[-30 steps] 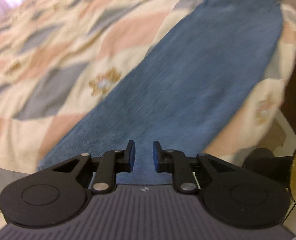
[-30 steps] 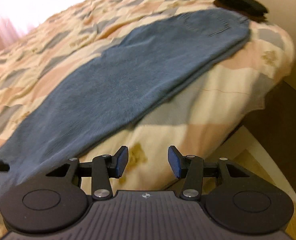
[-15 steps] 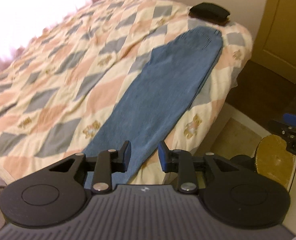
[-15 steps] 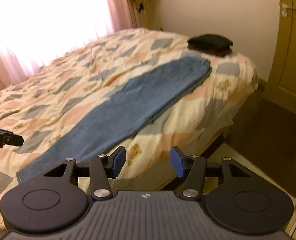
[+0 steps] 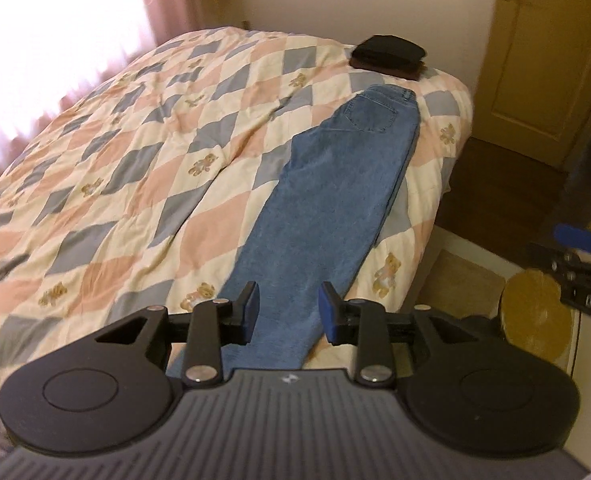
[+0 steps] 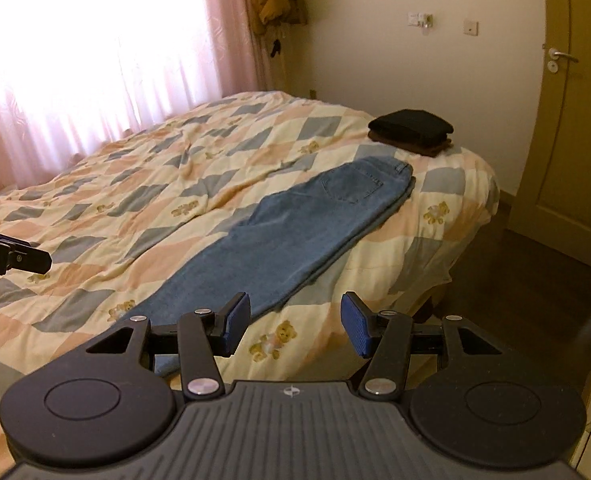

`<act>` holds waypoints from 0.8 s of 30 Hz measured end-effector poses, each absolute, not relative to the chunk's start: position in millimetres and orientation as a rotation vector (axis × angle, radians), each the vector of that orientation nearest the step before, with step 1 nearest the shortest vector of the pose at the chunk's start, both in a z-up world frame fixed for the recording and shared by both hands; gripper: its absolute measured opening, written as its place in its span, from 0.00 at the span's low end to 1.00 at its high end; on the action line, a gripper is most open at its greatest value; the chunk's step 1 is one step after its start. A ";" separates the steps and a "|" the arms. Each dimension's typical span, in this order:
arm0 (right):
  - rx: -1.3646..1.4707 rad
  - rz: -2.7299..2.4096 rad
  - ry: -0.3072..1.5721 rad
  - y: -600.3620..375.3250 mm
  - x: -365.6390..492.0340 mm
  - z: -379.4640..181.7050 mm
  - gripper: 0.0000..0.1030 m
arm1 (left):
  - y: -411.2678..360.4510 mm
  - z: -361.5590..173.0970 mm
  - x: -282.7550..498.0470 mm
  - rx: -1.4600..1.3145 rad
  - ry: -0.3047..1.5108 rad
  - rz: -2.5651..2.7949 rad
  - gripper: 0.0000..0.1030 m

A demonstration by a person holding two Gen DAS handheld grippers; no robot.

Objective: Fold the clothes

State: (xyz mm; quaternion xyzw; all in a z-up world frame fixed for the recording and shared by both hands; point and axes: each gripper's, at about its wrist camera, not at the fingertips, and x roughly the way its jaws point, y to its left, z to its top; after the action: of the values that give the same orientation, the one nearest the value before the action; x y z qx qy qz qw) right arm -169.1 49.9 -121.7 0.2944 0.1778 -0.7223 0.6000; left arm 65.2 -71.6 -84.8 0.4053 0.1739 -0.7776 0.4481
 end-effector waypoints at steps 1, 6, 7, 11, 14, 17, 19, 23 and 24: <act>0.687 -1.688 0.412 48.6 -159.2 -122.6 0.52 | -74.7 -87.6 78.2 1.012 0.398 -1.939 0.28; 0.734 -1.732 0.435 41.9 -101.2 -135.6 0.52 | -99.5 -119.5 161.4 1.111 0.204 -1.971 0.28; 0.743 -1.738 0.452 39.5 -87.5 -141.2 0.53 | -103.6 -130.7 176.9 1.149 0.165 -1.979 0.28; 0.788 -1.749 0.523 29.4 -31.8 -166.7 0.53 | -111.7 -185.1 227.1 1.329 -0.024 -2.009 0.28; 0.840 -1.700 0.591 22.5 20.3 -192.4 0.53 | -99.4 -232.2 247.0 1.473 -0.215 -2.073 0.28; 0.829 -1.595 0.684 18.7 77.7 -217.1 0.56 | -83.5 -276.6 262.6 1.579 -0.399 -2.155 0.30; 0.768 -1.507 0.784 16.1 119.1 -238.3 0.59 | -73.7 -303.9 272.4 1.622 -0.545 -2.193 0.31; 0.589 -1.379 0.973 14.5 186.4 -278.0 0.59 | -57.2 -349.1 289.2 1.654 -0.862 -2.241 0.32; 0.542 -1.350 1.014 14.5 201.9 -287.6 0.59 | -53.4 -357.5 292.9 1.648 -0.941 -2.256 0.32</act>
State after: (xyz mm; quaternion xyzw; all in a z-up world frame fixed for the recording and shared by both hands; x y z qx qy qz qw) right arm 201.9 14.5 -287.6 0.2370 0.4430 -0.5900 0.6321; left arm 292.9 -53.4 -357.5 0.5564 -0.3175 -0.7617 0.0965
